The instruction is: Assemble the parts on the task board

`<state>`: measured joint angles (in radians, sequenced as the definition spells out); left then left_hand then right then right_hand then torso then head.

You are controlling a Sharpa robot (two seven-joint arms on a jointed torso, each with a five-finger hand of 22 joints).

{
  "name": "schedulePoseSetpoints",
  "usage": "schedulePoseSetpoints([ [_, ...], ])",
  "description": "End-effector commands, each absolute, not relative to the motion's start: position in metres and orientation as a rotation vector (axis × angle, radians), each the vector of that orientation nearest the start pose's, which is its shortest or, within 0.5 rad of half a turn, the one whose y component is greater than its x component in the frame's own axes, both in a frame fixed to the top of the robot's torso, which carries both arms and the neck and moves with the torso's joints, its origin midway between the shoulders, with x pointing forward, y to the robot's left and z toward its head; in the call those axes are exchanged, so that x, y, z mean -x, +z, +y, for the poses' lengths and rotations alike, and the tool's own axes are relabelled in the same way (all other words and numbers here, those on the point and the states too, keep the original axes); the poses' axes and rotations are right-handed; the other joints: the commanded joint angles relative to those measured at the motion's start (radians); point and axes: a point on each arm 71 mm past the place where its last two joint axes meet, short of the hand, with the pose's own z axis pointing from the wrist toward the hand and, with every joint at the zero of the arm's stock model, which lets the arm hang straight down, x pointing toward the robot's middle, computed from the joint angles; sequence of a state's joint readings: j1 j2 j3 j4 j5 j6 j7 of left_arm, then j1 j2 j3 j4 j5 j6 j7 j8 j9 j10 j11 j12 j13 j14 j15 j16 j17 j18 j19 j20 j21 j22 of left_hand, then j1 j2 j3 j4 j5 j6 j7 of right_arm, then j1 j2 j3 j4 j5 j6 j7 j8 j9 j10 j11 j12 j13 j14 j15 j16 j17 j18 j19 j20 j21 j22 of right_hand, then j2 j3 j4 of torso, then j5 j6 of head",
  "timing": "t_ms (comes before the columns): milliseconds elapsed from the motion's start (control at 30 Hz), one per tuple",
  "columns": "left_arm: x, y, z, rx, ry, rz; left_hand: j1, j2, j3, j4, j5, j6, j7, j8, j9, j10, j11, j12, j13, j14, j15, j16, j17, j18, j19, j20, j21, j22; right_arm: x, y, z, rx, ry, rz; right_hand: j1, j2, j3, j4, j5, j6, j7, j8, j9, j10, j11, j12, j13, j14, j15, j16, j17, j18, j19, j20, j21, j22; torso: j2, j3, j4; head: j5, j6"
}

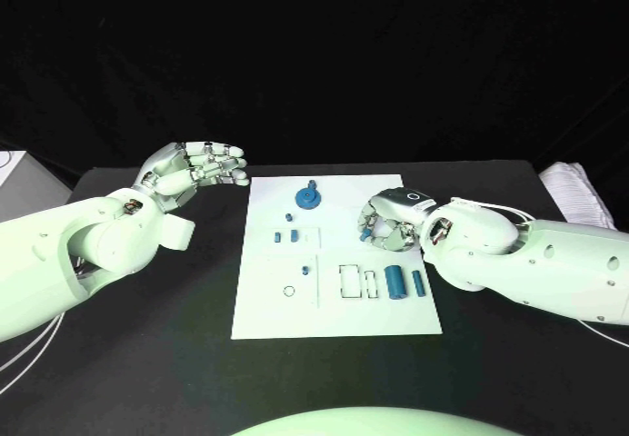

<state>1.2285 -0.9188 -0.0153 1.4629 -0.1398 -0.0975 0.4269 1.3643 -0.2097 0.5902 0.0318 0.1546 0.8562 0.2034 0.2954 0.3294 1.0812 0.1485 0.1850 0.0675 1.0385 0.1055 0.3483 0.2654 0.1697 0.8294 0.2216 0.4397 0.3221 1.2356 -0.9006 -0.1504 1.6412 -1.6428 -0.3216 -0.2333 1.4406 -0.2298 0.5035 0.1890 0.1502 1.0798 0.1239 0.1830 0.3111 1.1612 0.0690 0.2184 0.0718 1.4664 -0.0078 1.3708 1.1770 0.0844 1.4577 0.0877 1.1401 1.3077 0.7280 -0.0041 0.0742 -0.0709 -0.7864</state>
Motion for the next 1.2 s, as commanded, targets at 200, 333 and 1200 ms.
schedulePoseSetpoints([
  [200, -0.5, -0.153, 0.252, 0.895, -1.644, 1.451, 0.009, 0.011, -0.003, -0.002, 0.001, 0.005, 0.003, -0.004, -0.001, -0.001, 0.001, -0.007, 0.002, 0.006, -0.002, -0.006, 0.003, 0.012, 0.01, -0.002, -0.001, 0.001, -0.454, -0.195, -0.198, 0.238, 0.51, 1.657, -0.003, 0.034, 0.038, -0.026, -0.032, 0.029, -0.011, 0.028, 0.027, 0.065, -0.02, -0.004, 0.016, 0.032, -0.021, 0.009, 0.007, -0.014, 0.015, -0.014, 0.04, 0.103, 0.0, 0.0008, -0.0008, -0.001, -0.002],
  [333, -0.5, -0.153, 0.252, 0.895, -1.643, 1.453, 0.01, 0.012, -0.003, -0.003, 0.001, 0.005, 0.003, -0.003, -0.001, 0.0, 0.001, -0.007, 0.002, 0.006, -0.002, -0.007, 0.003, 0.012, 0.011, -0.002, -0.001, 0.001, -0.455, -0.194, -0.199, 0.191, 0.516, 1.641, -0.001, 0.047, 0.057, -0.043, -0.037, 0.04, -0.016, 0.042, 0.042, 0.087, -0.026, -0.007, 0.023, 0.033, -0.025, 0.01, 0.008, -0.017, 0.019, -0.018, 0.055, 0.111, 0.0, 0.0007, -0.0001, -0.002, -0.003],
  [1200, -0.502, -0.154, 0.251, 0.895, -1.645, 1.458, 0.012, 0.014, -0.003, -0.005, 0.001, 0.007, 0.003, -0.003, -0.001, 0.001, 0.001, -0.007, 0.002, 0.006, -0.002, -0.01, 0.005, 0.012, 0.011, -0.003, -0.001, 0.001, -0.41, -0.172, -0.129, 0.107, 0.888, 1.633, -0.038, 0.064, 0.116, -0.099, -0.011, 0.011, -0.01, 0.069, 0.098, 0.111, -0.024, -0.044, 0.041, 0.034, -0.025, 0.012, 0.004, -0.02, 0.023, -0.02, 0.075, 0.128, -0.003, -0.0008, 0.0004, 0.021, -0.002],
])
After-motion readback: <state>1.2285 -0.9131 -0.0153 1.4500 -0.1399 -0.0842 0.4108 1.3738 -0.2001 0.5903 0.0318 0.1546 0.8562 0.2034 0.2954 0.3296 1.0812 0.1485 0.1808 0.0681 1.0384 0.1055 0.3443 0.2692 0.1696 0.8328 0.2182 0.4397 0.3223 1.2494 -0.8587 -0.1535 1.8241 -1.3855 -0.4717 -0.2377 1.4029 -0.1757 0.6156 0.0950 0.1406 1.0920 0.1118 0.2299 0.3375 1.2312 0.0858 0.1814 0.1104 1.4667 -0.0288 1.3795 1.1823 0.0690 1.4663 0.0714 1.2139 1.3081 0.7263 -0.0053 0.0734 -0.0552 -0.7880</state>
